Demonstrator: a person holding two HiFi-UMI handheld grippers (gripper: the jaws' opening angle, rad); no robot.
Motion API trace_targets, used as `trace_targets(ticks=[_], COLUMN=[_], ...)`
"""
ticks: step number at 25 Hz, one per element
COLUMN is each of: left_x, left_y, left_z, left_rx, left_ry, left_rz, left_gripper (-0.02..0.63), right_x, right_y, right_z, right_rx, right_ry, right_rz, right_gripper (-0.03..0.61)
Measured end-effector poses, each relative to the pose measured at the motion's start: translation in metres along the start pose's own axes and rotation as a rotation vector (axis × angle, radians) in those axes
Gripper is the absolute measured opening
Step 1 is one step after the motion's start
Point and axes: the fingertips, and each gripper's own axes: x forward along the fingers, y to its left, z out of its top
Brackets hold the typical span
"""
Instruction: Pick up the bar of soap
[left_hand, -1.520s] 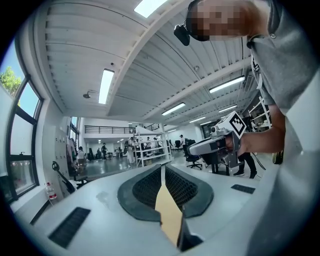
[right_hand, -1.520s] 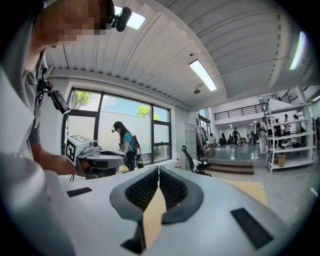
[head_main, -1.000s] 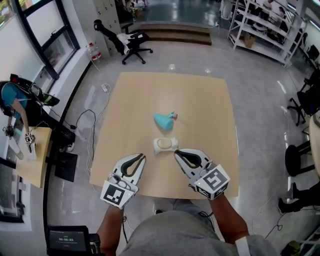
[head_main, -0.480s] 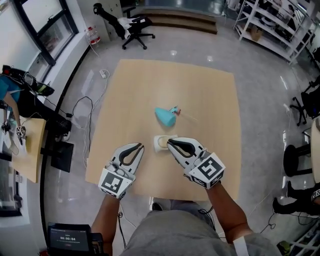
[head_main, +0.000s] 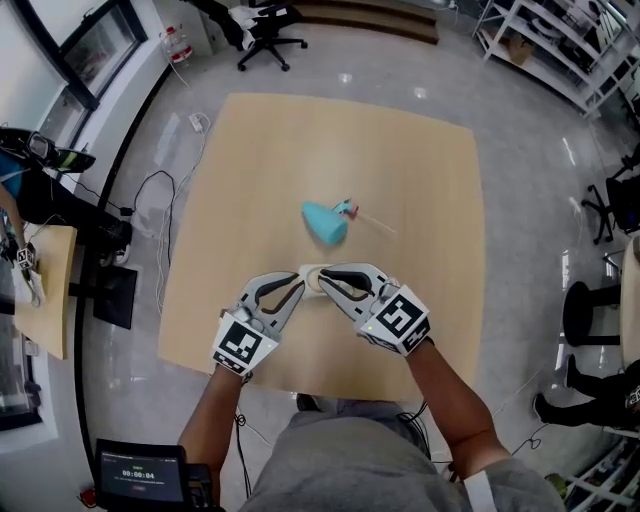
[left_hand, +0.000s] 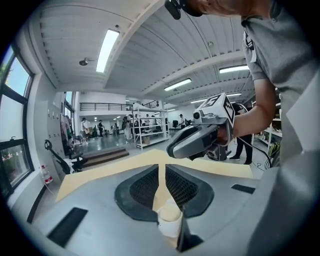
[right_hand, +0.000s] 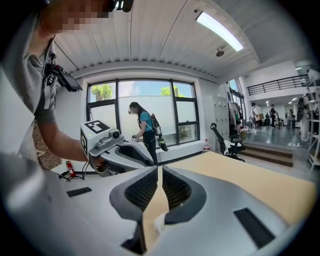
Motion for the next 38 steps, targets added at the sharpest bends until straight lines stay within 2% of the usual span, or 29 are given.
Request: trace_targets(ticks=[5,10,16,21,24,31,35,38], left_x=[0.031,0.055,0.075,0.095,0.091,0.093,0.096,0.099], left_y=[-0.007,-0.009,-0.007,0.001,-0.006,-0.017,-0.023,-0.029], left_z=[-0.027,-0.054,-0.093,-0.138,-0.137,-0.135,-0.133,-0.134], left_rx=[0.002,-0.026,-0.08,-0.121,-0.148,-0.143,-0.124,-0.121], left_ry=[0.077,0.151,0.215,0.266,0.241,0.221,0.227,0.239], left_rz=[-0.059,-0.091,-0.123,-0.158,-0.175,-0.234,-0.273,-0.298], left_gripper=[0.031,0.032,0.035,0.089,0.118,0.19,0.231,0.25], right_x=[0.013,0.021,0.037,0.062,0.064,0.07,0.07,0.068], right_y=[-0.015,-0.024,-0.032,-0.049,-0.039,-0.033,-0.031,-0.03], right_z=[-0.032,-0.059,-0.099,-0.149,-0.166,-0.189,-0.196,-0.196], right_rx=[0.008,0.015,-0.041,-0.117,-0.195,-0.318,-0.352,-0.324], right_ry=[0.061,0.12,0.199,0.277,0.338,0.419,0.45,0.441], right_rz=[0.055,0.133,0.243,0.328,0.363,0.384,0.403,0.43], right_gripper=[0.027,0.109,0.173,0.249,0.263,0.264,0.264,0.264])
